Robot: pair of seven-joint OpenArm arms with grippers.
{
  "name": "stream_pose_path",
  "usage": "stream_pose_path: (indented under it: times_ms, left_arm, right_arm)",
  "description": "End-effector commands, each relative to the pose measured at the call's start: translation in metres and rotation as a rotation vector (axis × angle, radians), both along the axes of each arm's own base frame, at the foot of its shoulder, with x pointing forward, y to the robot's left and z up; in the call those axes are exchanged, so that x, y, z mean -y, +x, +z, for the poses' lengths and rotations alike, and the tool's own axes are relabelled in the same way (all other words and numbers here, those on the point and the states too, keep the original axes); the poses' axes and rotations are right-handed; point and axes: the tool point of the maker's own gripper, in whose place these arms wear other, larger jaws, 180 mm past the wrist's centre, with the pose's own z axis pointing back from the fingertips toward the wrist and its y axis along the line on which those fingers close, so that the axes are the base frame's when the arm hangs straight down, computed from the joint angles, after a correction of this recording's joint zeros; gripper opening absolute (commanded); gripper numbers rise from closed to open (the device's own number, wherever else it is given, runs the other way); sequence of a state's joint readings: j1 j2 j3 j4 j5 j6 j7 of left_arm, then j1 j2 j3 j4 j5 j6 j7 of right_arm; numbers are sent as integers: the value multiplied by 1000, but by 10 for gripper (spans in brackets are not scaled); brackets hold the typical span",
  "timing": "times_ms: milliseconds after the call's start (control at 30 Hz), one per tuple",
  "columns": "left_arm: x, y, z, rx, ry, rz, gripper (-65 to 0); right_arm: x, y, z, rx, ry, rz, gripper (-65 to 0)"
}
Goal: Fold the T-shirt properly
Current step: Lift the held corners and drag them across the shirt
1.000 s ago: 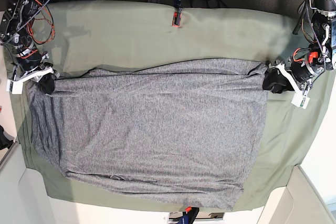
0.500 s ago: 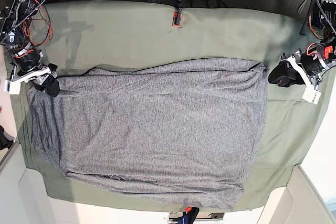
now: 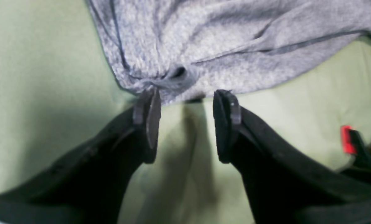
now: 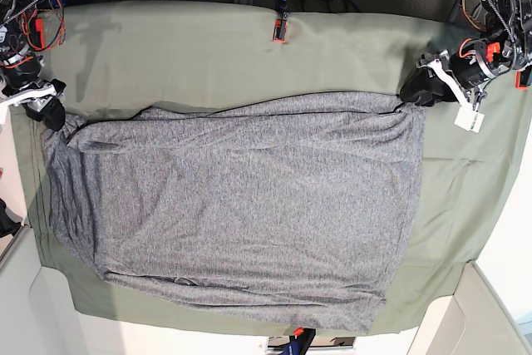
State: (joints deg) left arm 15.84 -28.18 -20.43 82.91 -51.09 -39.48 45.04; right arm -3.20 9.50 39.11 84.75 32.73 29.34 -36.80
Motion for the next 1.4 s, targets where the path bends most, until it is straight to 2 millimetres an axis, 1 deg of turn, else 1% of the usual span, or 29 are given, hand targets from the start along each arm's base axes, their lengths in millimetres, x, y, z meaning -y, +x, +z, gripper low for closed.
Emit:
stream_pose_path:
  times_ms: [0,133,200,267,367,433,600,700,733,767,833,867,900,967,1033,1100,1167,1267,1367]
  left_arm:
    - [-5,10,12,53,17,1,-348]
    - [-5,12,10,67,28,7,-346]
    - [-6,13,11,72,31,7,-308]
    - [-6,16,14,85,29,10,-273]
    - [-6,22,16,96,34,11,-272]
    - [-6,23,14,92,40,13,-272]
    - [1,26,7,80,25,4,-272]
    - [1,26,7,78,25,3,-280]
    - [1,26,7,78,27,2,-314]
    - [1,26,7,77,29,1,-386]
    - [0,25,6,76,32,1,-563]
    - [0,25,6,74,32,2,-632]
    - [-1,25,7,73,36,2,-650]
    - [-4,26,14,80,39,2,-650]
    - [-8,30,30,110,33,7,-650]
    - [-15,31,48,144,43,13,-650]
    - [-24,29,60,166,71,13,-650]
    - [-34,31,71,183,110,2,-650]
    - [-40,40,83,222,130,3,-650]
  right_arm:
    - [6,11,14,60,-14,-10,-329]
    - [2,11,4,50,6,-12,-329]
    - [-3,13,0,38,6,4,-329]
    - [-6,18,-4,19,-13,12,-329]
    - [-9,30,-7,2,-25,14,-329]
    - [-11,34,-8,-4,-29,20,-329]
    - [-22,37,-11,-16,-32,56,-330]
    - [-23,36,-14,-34,-53,67,-339]
    - [-23,35,-14,-37,-59,67,-376]
    - [-22,35,-15,-40,-64,68,-431]
    - [-22,35,-16,-44,-68,68,-567]
    - [-22,34,-16,-44,-68,69,-637]
    - [-22,34,-16,-45,-68,69,-650]
    - [-22,34,-16,-45,-68,70,-650]
    - [-21,35,-11,-35,-70,66,-650]
    - [-16,35,-1,-5,-60,49,-650]
    - [-10,36,11,31,-50,29,-650]
    - [0,42,26,79,-46,-2,-650]
    - [2,53,36,103,-57,-5,-650]
